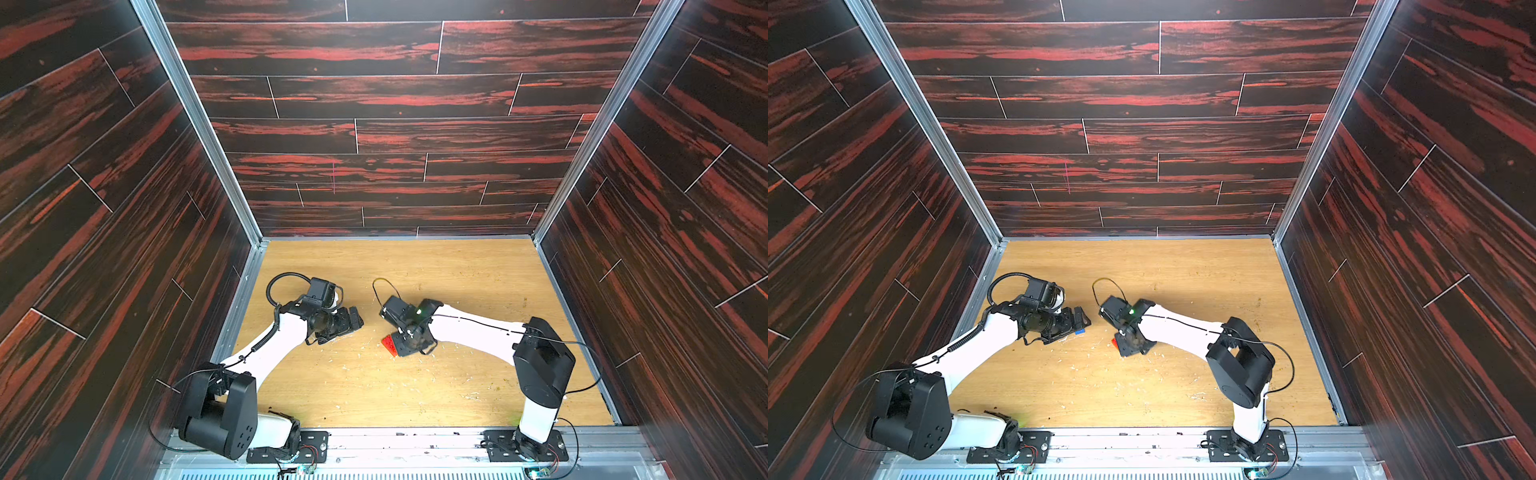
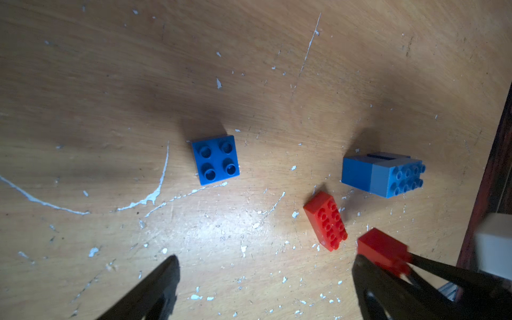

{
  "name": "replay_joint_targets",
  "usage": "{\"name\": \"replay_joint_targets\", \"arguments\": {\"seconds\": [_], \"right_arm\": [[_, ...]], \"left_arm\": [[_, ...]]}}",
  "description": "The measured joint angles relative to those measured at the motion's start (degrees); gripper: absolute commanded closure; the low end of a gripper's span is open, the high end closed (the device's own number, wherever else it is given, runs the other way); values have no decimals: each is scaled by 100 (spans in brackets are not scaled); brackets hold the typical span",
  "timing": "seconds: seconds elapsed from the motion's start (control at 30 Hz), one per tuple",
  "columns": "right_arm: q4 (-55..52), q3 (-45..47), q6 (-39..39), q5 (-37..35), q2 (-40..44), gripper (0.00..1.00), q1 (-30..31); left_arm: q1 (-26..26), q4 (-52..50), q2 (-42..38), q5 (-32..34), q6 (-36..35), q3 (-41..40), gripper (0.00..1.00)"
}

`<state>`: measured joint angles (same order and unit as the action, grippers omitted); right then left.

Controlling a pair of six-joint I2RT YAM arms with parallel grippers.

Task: Assemble a giraffe with lego
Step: Pick up the lego brick from the center of the board, then assemble the lego brick with the lego brick.

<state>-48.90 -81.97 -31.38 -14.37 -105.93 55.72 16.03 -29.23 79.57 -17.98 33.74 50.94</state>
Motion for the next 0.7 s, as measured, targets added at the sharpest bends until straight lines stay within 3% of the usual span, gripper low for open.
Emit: {"name": "replay_joint_targets", "arguments": {"seconds": [0.4, 0.7], "right_arm": [[-1198, -2194, 83, -76, -518, 82, -693], [-1580, -2653, 214, 55, -1191, 84, -841]], "left_arm": [[0, -184, 0, 0, -197, 9, 2], [0, -369, 0, -22, -293, 17, 2]]}}
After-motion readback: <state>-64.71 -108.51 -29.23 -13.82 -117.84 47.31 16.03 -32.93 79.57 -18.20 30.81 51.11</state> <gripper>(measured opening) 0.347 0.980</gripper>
